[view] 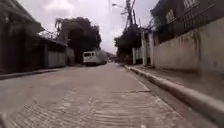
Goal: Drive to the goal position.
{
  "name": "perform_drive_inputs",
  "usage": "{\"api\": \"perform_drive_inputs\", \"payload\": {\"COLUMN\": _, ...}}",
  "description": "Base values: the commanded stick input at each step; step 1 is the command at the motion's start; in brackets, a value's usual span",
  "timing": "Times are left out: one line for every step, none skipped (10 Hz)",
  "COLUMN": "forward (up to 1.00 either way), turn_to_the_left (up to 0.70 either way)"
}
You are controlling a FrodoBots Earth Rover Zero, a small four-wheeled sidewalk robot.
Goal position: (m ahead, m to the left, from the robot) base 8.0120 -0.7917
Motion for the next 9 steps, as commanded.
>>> {"api": "perform_drive_inputs", "payload": {"forward": 0.00, "turn_to_the_left": 0.00}}
{"api": "perform_drive_inputs", "payload": {"forward": 0.00, "turn_to_the_left": 0.00}}
{"api": "perform_drive_inputs", "payload": {"forward": 0.00, "turn_to_the_left": 0.00}}
{"api": "perform_drive_inputs", "payload": {"forward": 0.01, "turn_to_the_left": 0.00}}
{"api": "perform_drive_inputs", "payload": {"forward": 0.25, "turn_to_the_left": 0.00}}
{"api": "perform_drive_inputs", "payload": {"forward": 0.48, "turn_to_the_left": 0.00}}
{"api": "perform_drive_inputs", "payload": {"forward": 0.72, "turn_to_the_left": 0.00}}
{"api": "perform_drive_inputs", "payload": {"forward": 0.96, "turn_to_the_left": 0.00}}
{"api": "perform_drive_inputs", "payload": {"forward": 1.00, "turn_to_the_left": 0.00}}
